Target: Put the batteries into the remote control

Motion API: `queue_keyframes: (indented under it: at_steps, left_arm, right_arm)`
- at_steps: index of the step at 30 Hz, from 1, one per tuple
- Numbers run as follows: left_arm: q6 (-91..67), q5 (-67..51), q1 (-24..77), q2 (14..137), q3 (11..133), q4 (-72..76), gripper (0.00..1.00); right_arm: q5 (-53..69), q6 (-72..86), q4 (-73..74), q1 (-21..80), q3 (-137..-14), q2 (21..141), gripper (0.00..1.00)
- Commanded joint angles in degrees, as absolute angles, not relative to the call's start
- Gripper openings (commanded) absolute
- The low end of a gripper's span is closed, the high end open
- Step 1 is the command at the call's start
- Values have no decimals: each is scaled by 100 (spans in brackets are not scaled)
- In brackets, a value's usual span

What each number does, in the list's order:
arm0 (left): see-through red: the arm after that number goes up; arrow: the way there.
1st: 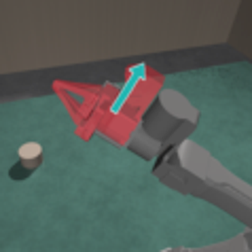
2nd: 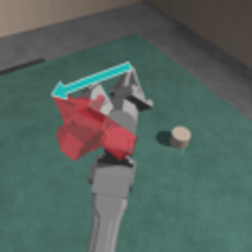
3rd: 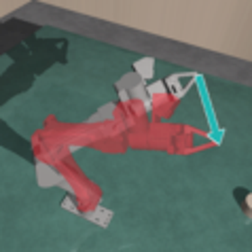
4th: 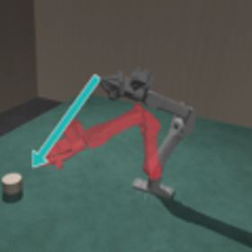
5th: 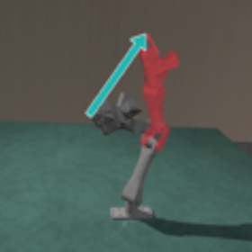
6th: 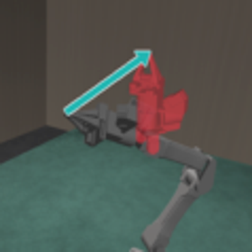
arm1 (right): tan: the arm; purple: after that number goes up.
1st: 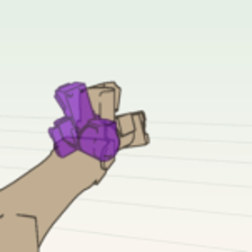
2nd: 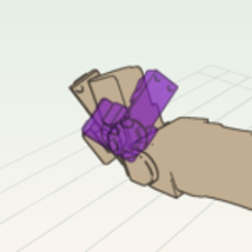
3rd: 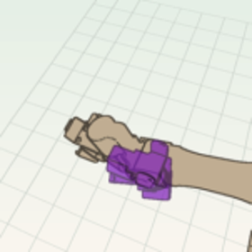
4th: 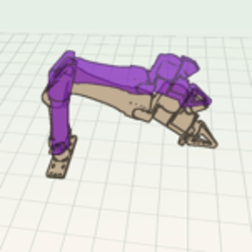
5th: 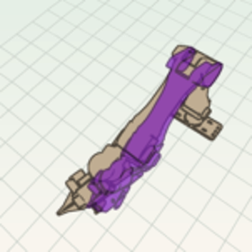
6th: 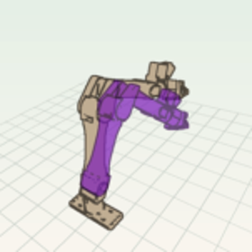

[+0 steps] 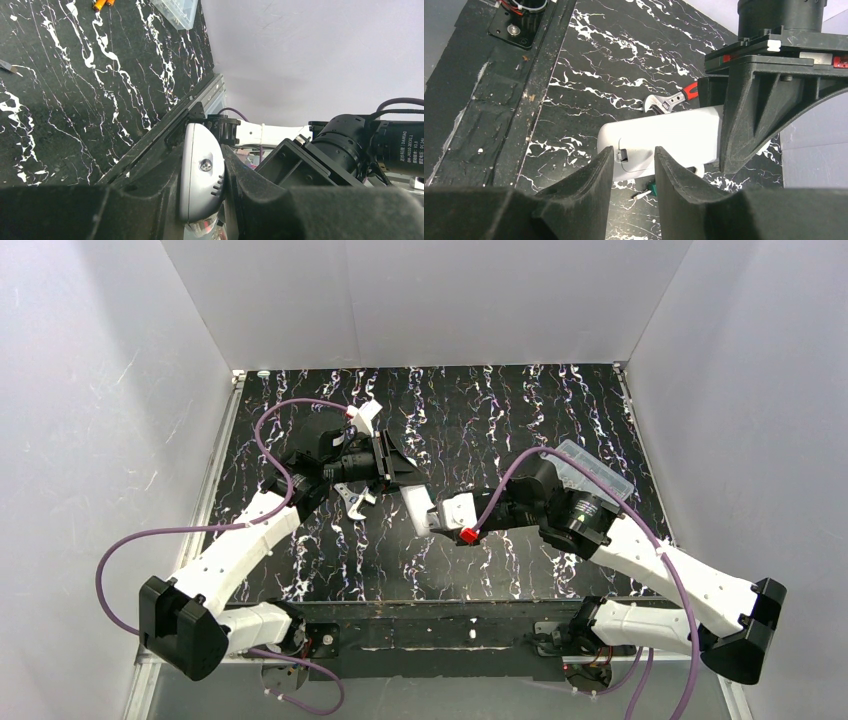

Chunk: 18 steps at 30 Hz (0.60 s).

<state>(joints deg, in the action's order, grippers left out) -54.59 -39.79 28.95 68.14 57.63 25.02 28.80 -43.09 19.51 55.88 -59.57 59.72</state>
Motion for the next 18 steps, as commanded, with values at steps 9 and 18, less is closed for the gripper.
queue_keyframes:
  at_steps: [9,18]
  left_arm:
    - [-5564,-4359,2918,6742,6034,2744,0]
    - [-5563,-4394,2916,6781,6063,2743,0]
  right_arm:
    - [2497,-4474,1514,5621,-5943,5977,42]
    - [2276,-4511,1262,5632,-5854,5917,42]
